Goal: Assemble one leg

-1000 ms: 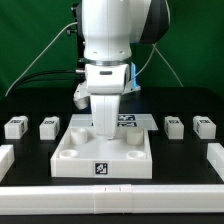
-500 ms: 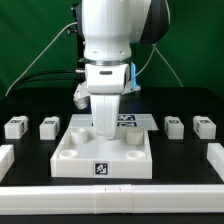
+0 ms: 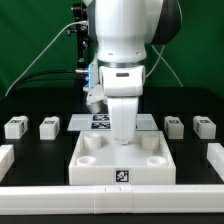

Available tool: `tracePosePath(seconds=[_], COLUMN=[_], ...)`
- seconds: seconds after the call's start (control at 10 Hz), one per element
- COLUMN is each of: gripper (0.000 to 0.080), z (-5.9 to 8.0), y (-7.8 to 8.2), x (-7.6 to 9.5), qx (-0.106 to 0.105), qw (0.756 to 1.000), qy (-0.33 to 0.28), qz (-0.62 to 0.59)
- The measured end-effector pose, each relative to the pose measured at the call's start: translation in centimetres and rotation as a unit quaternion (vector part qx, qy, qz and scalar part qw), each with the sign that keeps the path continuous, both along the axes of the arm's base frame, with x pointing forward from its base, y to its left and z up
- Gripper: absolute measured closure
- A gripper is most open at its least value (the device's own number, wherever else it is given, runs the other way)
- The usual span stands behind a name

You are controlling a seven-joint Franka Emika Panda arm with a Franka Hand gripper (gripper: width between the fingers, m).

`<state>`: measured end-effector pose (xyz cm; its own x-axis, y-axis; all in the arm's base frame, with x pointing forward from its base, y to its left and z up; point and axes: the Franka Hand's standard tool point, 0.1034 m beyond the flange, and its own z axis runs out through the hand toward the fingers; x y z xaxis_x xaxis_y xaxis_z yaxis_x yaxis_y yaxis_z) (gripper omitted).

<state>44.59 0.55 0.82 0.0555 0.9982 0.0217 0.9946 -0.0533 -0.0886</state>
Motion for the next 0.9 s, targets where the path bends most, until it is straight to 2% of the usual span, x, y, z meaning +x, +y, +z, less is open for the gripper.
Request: tracePosePath(seconds=[0.5, 0.7, 0.9], gripper=[0.0726, 0.0727, 0.0727], z=[0.0, 0.0, 0.0], y=[4.3, 5.4, 6.3], x=[3.6, 4.5, 4.7], qx=[0.008, 0.010, 0.012], qw=[1.000, 1.000, 1.000], qy=[-0.009, -0.014, -0.014], qz=[-0.002, -0.008, -0.014])
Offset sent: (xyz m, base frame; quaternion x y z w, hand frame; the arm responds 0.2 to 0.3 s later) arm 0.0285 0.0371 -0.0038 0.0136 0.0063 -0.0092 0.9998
